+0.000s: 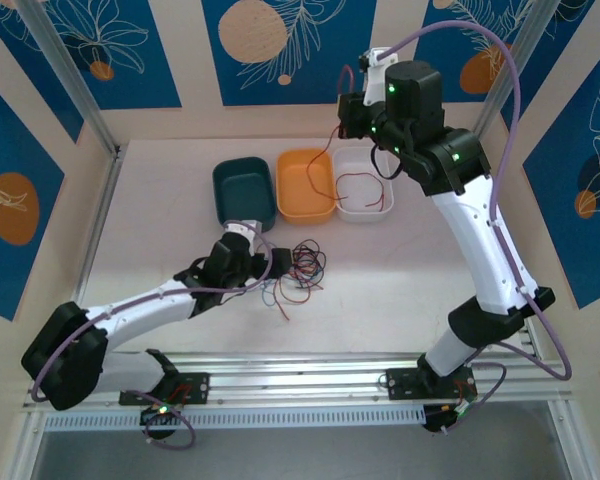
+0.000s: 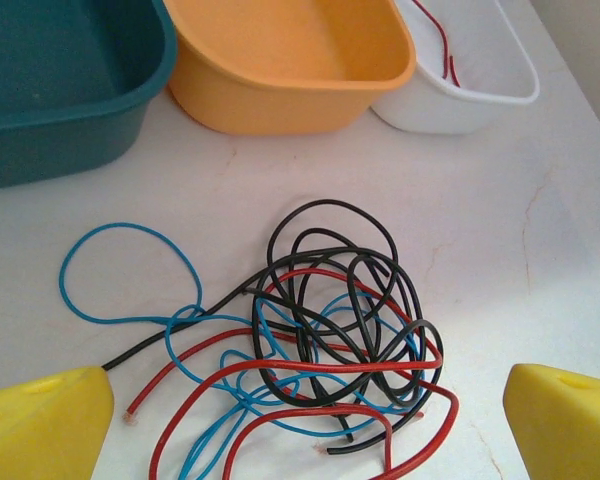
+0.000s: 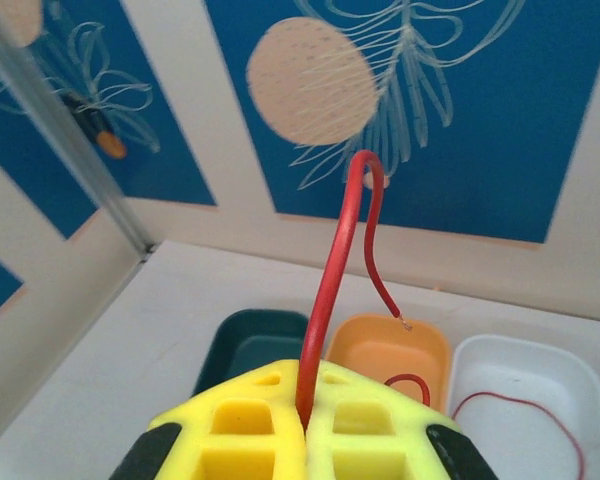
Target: Untangle the cables
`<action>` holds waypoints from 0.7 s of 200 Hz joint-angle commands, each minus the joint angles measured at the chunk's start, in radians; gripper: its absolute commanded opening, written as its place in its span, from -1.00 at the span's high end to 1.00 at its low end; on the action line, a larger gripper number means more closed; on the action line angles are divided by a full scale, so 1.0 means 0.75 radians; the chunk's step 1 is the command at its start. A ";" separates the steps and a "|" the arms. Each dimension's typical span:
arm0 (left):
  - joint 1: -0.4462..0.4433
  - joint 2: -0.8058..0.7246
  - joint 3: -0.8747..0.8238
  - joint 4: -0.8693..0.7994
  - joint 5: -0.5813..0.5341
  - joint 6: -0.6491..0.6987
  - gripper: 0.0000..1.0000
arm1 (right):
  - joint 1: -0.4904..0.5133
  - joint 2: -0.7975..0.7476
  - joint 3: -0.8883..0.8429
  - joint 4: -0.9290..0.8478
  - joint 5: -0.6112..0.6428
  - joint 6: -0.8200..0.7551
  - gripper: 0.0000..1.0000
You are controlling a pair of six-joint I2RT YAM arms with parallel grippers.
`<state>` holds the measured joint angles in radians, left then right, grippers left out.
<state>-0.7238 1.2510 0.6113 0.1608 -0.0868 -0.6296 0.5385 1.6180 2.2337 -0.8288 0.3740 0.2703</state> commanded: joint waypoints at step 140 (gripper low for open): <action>0.018 -0.147 -0.019 -0.173 -0.115 0.057 -1.00 | -0.371 0.354 0.045 0.082 -0.076 0.035 1.00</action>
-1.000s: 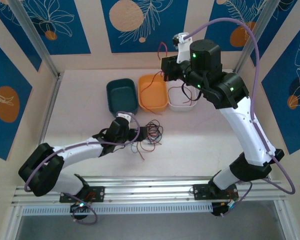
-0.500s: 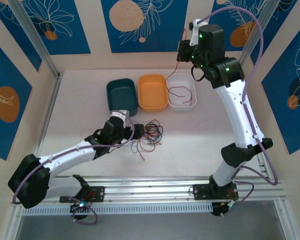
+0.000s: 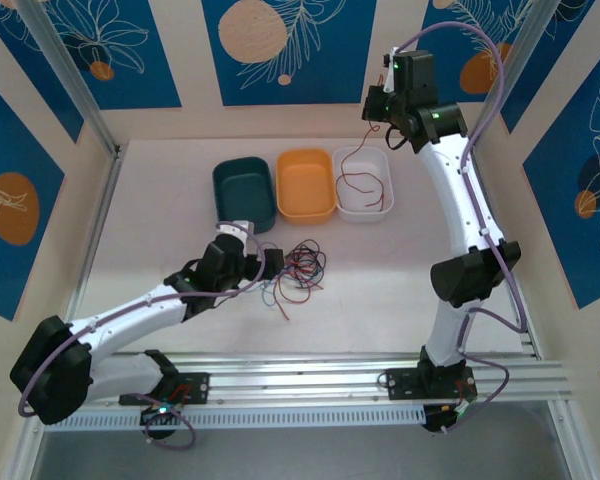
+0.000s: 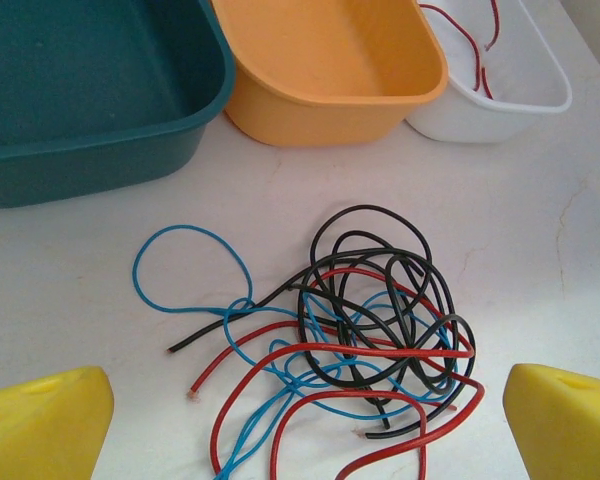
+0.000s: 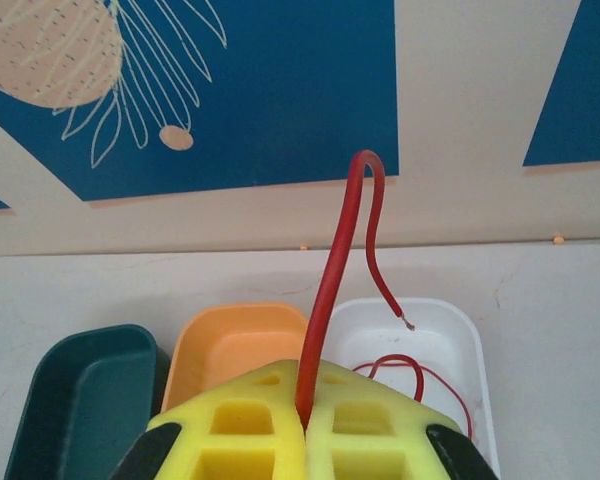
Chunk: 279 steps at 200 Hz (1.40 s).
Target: Untangle the cables
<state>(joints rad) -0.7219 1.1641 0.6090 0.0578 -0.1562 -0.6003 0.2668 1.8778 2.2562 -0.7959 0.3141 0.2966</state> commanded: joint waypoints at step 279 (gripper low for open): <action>0.024 -0.081 -0.059 -0.030 0.012 0.008 -1.00 | -0.106 0.247 -0.185 -0.133 -0.092 0.040 1.00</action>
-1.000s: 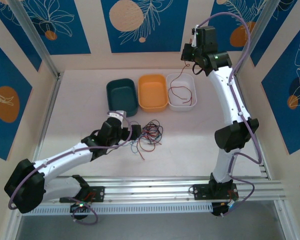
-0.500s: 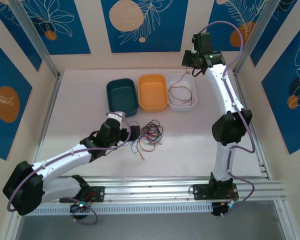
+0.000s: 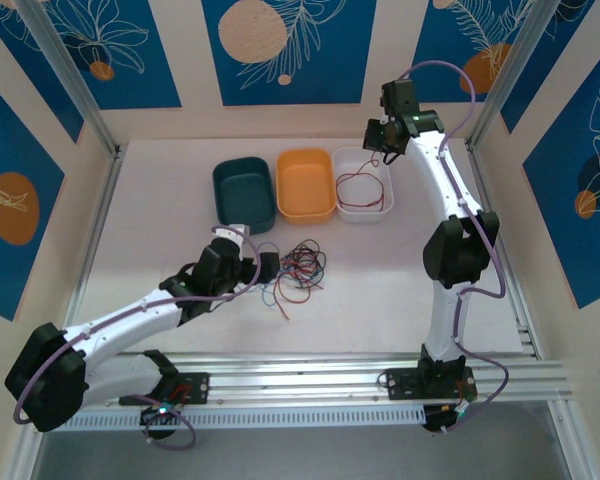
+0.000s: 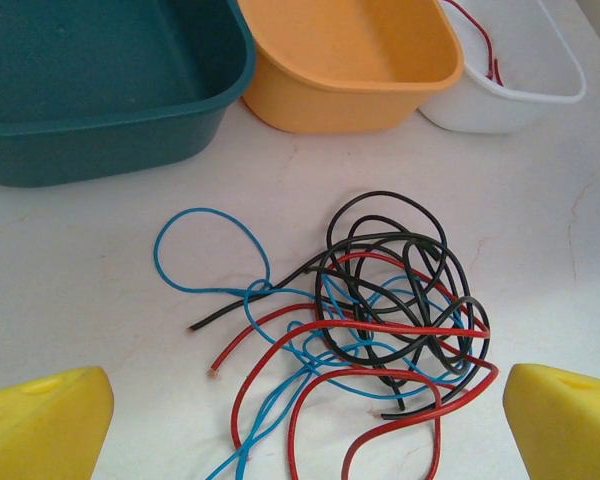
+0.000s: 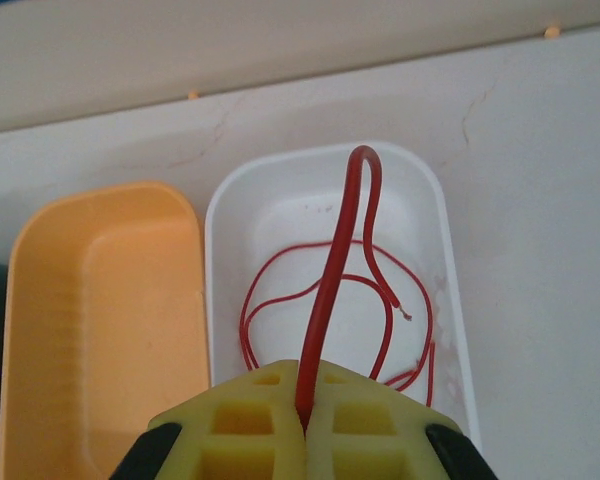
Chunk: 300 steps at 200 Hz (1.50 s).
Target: Untangle the cables
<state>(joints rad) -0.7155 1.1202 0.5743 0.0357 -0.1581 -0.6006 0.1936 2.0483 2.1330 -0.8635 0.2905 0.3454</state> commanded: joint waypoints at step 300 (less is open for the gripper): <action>0.024 -0.011 -0.009 -0.015 0.014 0.022 -1.00 | 0.158 0.515 0.247 -0.245 0.162 -0.116 0.55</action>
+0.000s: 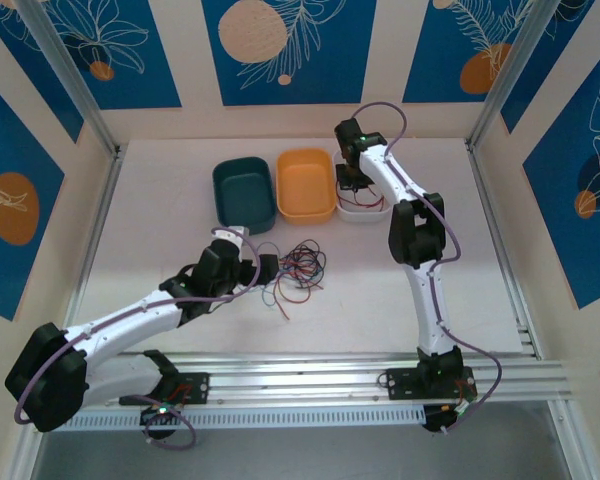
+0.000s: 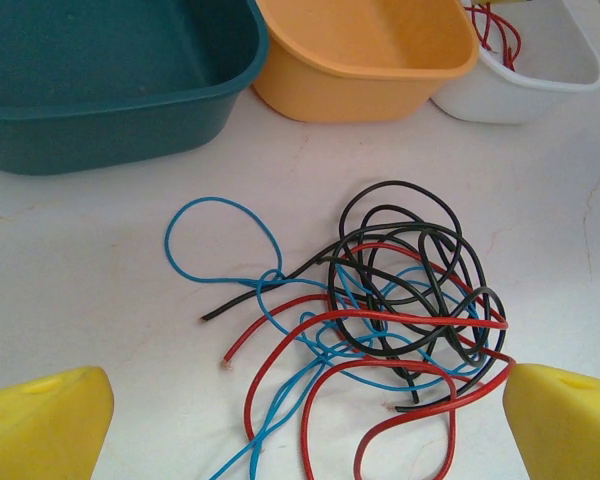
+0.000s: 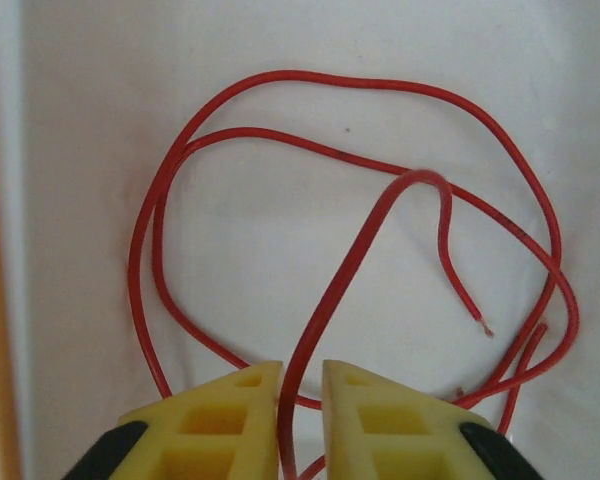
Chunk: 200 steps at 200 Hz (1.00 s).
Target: Untangle the cables
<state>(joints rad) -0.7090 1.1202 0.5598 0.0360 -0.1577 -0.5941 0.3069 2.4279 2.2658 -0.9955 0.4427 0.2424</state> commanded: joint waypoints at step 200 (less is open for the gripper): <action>0.023 0.033 0.102 -0.155 -0.014 -0.019 -1.00 | 0.094 -0.996 -0.933 0.273 -0.495 0.418 -0.01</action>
<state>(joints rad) -0.7063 1.1252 0.5781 -0.0341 -0.1776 -0.6125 0.3386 1.7737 1.6928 -0.8703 0.1741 0.4778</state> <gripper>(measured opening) 0.998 0.486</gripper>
